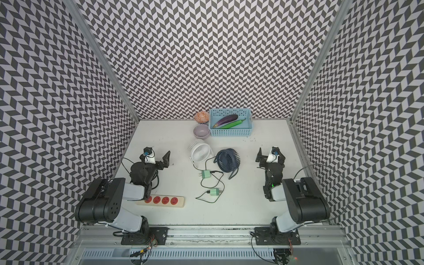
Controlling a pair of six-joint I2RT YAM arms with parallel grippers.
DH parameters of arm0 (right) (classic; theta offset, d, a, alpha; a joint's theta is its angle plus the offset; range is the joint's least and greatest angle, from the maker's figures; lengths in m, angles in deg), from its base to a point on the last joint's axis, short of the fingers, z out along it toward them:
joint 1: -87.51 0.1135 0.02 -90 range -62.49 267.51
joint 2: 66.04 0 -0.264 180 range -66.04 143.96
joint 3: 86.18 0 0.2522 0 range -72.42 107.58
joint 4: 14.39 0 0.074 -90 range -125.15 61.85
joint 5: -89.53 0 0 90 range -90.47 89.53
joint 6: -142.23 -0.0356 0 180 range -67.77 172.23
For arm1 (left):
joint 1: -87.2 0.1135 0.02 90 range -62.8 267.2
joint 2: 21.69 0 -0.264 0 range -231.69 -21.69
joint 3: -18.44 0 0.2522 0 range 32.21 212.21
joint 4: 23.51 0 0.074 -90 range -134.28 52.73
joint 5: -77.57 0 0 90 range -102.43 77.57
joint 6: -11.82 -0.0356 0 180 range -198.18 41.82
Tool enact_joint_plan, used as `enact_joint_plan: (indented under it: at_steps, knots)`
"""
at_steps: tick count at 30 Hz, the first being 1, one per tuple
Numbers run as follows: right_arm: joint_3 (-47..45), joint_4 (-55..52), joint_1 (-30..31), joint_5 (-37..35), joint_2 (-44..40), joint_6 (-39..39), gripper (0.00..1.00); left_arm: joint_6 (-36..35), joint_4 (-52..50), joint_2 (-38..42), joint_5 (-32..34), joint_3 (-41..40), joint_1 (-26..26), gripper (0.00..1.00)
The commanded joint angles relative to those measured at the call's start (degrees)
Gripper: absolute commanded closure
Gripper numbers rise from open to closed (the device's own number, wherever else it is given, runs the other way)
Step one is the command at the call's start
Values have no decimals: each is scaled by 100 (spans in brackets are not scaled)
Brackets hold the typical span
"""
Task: Plug the desk fan into the power strip
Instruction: Adjust the socket at the center of the board.
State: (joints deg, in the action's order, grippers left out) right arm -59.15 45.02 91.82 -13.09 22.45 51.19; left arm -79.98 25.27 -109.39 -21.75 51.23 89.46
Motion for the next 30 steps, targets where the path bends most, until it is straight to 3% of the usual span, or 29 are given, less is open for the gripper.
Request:
enact_joint_plan:
  at_steps: [1, 5, 12, 19, 24, 30]
  knots:
    - [-289, 620, -27, -127, -109, 30, 0, 82, -1847, 263, 311, 870, -15, 0]
    - [-137, -380, -13, -300, -823, -58, 0, 33, -2770, 511, 652, 1311, -15, 0]
    - [989, -3465, -5, -141, -2012, -878, 0, 514, -4946, 1096, 877, 2202, -15, 0]
    - [1366, -4433, -2, 609, -2722, -1668, 0, 613, -7136, 1363, 1072, 2941, -11, 0]
    - [1469, -5078, -1, 156, -3077, -2892, 0, 135, -7431, 1739, 1257, 2783, 31, 0]
    - [1772, -5347, 4, 1163, -2956, -3039, 0, 213, -7339, 1855, 520, 2511, 230, 0]
